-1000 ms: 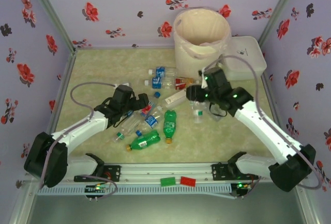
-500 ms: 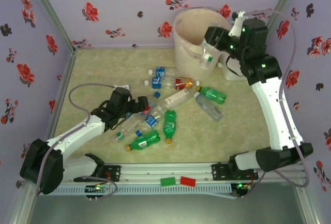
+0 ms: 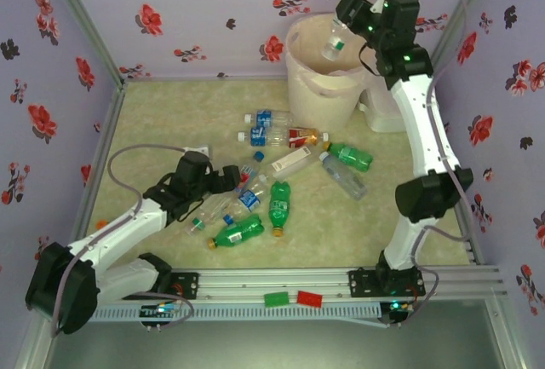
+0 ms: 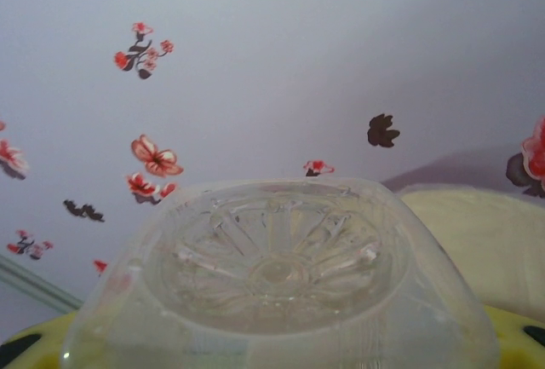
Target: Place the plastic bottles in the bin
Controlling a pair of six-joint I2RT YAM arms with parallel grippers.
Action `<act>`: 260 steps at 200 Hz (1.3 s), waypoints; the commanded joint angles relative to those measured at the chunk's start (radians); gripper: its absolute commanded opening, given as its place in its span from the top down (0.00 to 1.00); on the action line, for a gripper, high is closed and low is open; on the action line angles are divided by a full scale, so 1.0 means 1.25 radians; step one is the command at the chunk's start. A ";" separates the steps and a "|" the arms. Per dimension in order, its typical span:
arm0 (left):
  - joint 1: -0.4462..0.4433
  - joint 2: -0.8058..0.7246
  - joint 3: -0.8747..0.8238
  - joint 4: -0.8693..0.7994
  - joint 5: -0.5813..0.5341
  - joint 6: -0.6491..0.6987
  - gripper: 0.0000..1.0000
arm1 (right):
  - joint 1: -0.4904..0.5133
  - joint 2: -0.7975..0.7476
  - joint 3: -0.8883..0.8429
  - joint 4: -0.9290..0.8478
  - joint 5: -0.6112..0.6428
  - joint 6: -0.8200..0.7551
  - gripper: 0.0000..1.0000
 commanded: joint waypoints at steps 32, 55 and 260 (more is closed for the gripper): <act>0.002 -0.042 -0.011 -0.032 0.006 -0.008 0.00 | -0.003 0.148 0.116 0.016 0.051 -0.029 0.54; 0.001 -0.048 -0.011 -0.038 0.002 -0.006 0.00 | 0.000 0.186 0.117 0.013 0.042 -0.025 0.52; 0.023 -0.069 0.097 -0.221 -0.051 0.072 0.00 | 0.043 -0.164 -0.208 -0.080 0.008 -0.084 0.00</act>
